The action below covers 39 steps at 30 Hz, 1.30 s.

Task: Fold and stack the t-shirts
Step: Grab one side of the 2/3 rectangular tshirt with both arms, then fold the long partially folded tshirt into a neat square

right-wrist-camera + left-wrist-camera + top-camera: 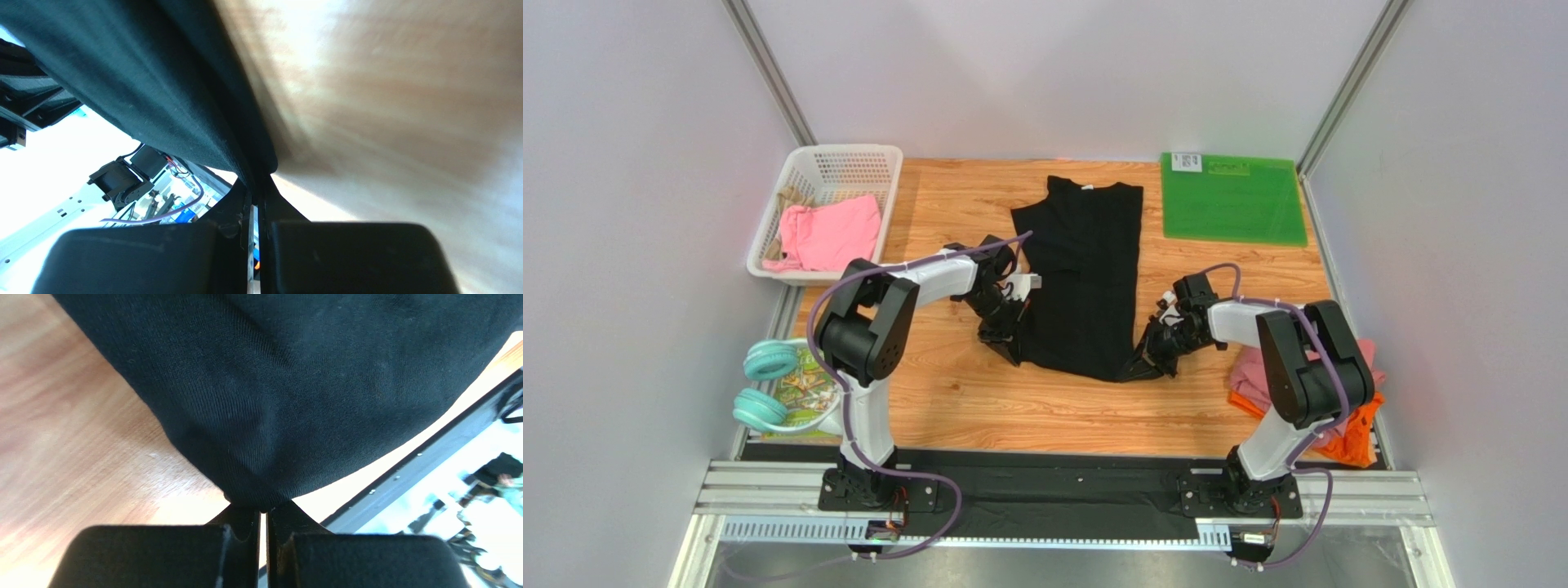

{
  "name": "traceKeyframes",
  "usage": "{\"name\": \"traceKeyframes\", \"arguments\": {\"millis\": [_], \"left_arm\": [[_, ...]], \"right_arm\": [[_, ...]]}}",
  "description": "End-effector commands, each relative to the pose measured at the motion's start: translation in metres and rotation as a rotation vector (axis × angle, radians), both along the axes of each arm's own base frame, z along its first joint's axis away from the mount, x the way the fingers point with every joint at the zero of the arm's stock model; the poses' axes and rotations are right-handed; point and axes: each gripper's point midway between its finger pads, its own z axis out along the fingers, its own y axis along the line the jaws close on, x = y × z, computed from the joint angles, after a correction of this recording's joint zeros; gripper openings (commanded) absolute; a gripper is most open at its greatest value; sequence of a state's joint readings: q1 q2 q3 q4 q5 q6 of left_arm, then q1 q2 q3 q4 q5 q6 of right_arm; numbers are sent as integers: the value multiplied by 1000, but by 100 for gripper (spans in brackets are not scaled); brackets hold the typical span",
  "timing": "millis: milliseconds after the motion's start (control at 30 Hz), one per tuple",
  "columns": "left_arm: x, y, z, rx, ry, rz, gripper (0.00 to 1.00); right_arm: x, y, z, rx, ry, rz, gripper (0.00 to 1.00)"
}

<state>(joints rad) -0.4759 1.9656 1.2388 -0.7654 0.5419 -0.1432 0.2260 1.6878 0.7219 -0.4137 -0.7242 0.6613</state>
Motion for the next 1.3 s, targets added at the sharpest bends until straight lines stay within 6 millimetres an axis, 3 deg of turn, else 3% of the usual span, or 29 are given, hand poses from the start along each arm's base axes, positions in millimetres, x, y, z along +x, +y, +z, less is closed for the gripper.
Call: {"name": "traceKeyframes", "arguments": {"millis": [0,267,400,567,733,967,1200,1267], "left_arm": [[21,-2,26,-54,-161,-57,0],[-32,4,74,-145,-61,-216,0],[-69,7,106,-183,2,-293,0],[-113,6,123,-205,80,-383,0],[-124,3,139,-219,4,-419,0],[-124,4,137,-198,-3,-414,0],[-119,8,125,-138,20,-419,0],[-115,11,124,-123,23,-415,0]], "right_arm": [[10,-1,21,-15,-84,11,0],[-3,-2,59,-13,-162,15,0],[-22,-3,64,-13,-152,17,0],[-44,2,76,-13,-175,38,0],[-68,2,94,-18,-181,36,0],[-89,-3,127,14,-243,9,0],[-69,3,167,25,-334,13,0],[-58,5,170,14,-332,20,0]]}}
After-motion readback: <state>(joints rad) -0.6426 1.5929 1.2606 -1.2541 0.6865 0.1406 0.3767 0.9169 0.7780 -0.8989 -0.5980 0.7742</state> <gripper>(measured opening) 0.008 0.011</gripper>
